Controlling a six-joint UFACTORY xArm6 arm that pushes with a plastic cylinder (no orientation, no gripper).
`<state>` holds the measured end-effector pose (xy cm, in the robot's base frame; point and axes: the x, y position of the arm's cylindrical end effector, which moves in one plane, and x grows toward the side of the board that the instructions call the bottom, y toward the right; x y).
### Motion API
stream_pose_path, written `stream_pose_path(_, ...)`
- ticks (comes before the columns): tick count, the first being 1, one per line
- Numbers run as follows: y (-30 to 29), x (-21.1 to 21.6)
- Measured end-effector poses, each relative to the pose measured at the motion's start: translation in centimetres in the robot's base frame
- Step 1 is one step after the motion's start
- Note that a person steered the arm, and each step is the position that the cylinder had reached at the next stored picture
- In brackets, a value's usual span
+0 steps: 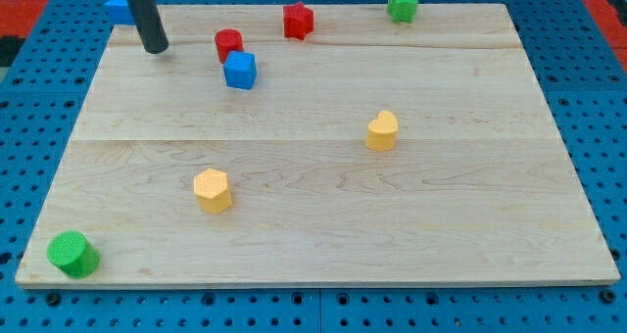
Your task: Move red circle near to red star
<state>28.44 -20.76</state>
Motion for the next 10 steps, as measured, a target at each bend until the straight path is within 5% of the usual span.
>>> stream_pose_path(4, 6.7, -0.2)
stream_pose_path(8, 17.1, -6.3)
stream_pose_path(10, 16.8, -9.1)
